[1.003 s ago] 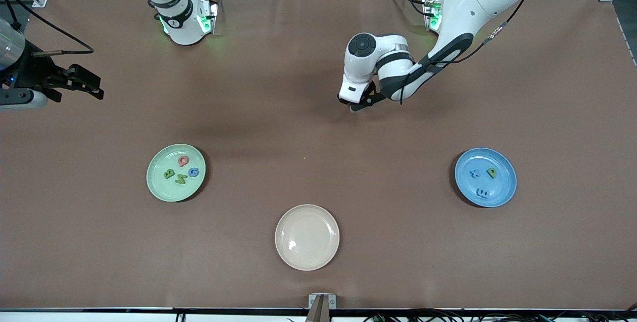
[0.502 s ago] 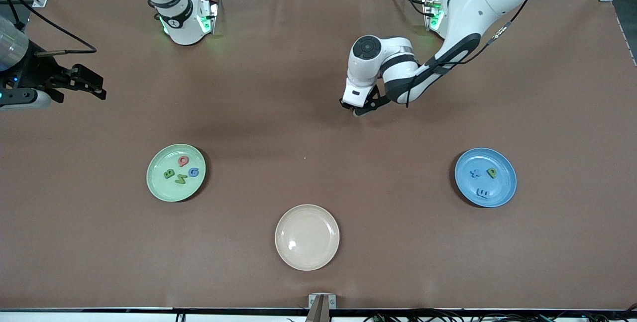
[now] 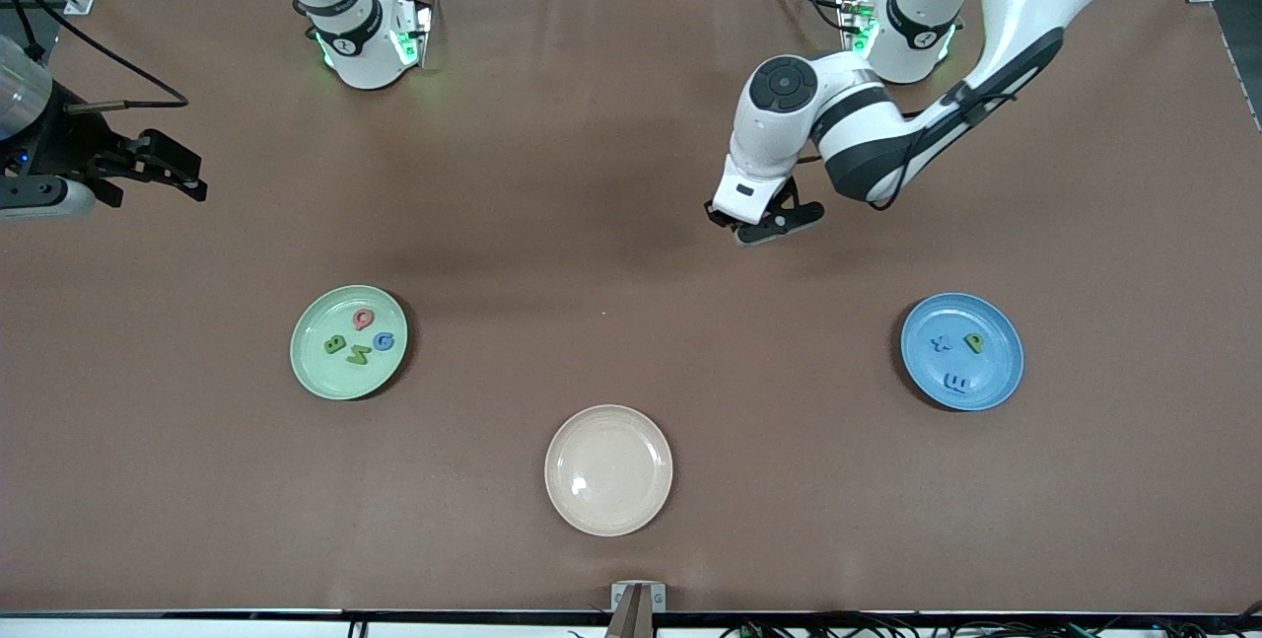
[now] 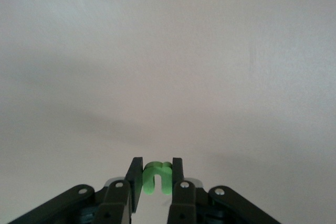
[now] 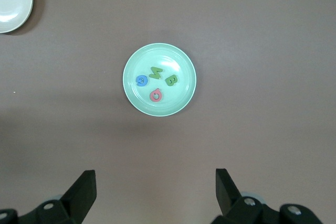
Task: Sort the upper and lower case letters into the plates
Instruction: 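Carry the green n with the left gripper to the blue plate, then lower the green n onto the blue plate and open the left gripper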
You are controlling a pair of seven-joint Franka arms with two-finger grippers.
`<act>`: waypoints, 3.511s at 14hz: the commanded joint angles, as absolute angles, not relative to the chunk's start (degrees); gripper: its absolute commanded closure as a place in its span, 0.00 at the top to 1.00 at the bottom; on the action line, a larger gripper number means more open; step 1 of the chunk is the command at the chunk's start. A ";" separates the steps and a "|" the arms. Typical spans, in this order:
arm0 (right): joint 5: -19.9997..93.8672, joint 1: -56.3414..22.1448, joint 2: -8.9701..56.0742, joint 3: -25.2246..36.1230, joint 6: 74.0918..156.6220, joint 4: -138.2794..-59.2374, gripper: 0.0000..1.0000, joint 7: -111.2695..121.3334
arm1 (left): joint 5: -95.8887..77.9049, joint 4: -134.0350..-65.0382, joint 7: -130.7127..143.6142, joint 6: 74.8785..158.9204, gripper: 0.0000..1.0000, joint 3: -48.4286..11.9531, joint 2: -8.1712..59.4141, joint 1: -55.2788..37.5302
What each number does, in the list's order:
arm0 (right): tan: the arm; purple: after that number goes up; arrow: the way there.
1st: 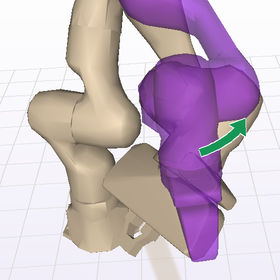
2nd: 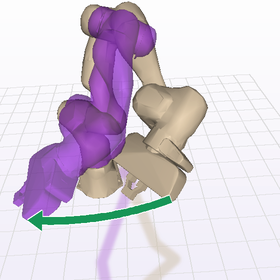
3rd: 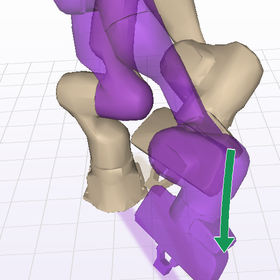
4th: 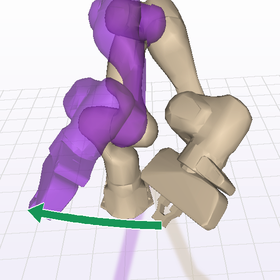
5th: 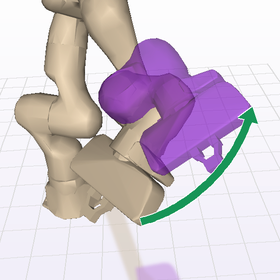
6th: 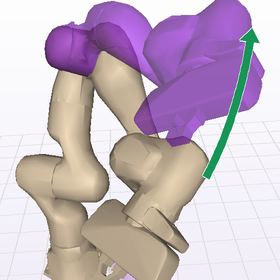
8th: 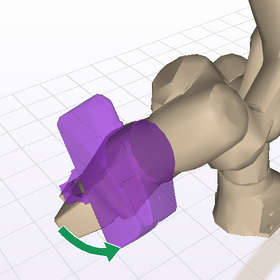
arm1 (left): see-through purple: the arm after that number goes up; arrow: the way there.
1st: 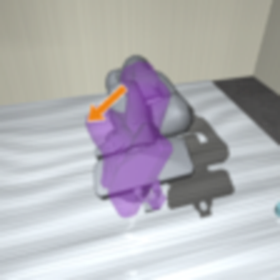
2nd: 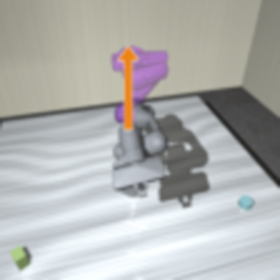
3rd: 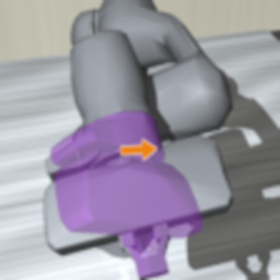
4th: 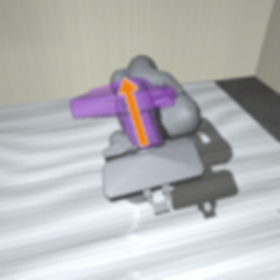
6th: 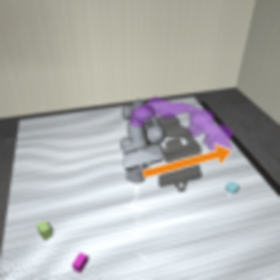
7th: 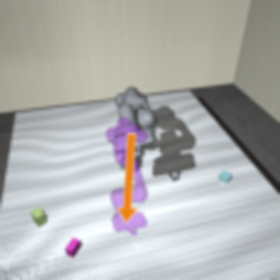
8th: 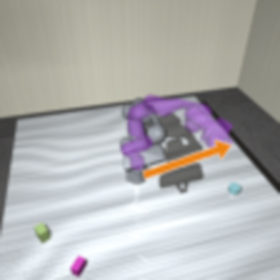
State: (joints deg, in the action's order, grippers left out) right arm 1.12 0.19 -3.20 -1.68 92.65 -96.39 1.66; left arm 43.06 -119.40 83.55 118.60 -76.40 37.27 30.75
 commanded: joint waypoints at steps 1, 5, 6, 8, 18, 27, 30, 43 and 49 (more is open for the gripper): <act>1.41 -0.18 -3.96 -1.76 93.43 -96.86 1.00 0.97 | 38.86 -112.18 73.95 108.92 0.10 -79.80 36.30 32.25; 1.41 -0.09 -3.96 -1.76 92.81 -97.03 1.00 0.88 | 35.60 -101.10 56.65 100.57 0.10 -79.89 36.30 33.91; 1.41 0.00 -3.96 -1.76 92.99 -97.03 1.00 0.88 | 34.73 -100.20 51.47 98.63 0.10 -79.98 36.30 35.84; 1.49 0.00 -3.96 -1.76 92.82 -97.03 1.00 0.79 | 34.10 -100.20 38.39 95.72 0.11 -82.16 36.12 42.41; 1.41 0.53 -4.04 -1.50 91.14 -97.47 1.00 0.88 | 40.68 -109.24 0.80 113.08 0.11 -72.18 38.14 60.64; 1.41 0.62 -4.04 -1.32 91.14 -97.56 1.00 0.97 | 51.59 -111.18 2.72 133.93 0.11 -48.10 41.31 43.96; 1.41 1.75 -4.04 -1.41 91.41 -97.47 1.00 0.88 | 51.59 -108.03 2.55 134.21 0.11 -45.18 42.09 40.26; 1.41 1.58 -4.31 -1.49 91.67 -97.38 1.00 0.97 | 51.59 -103.18 1.67 134.21 0.12 -42.11 45.61 37.36; 1.41 1.49 -4.48 -1.58 92.55 -97.47 1.00 0.88 | 51.42 -101.95 2.03 134.21 0.99 -41.66 45.97 36.65</act>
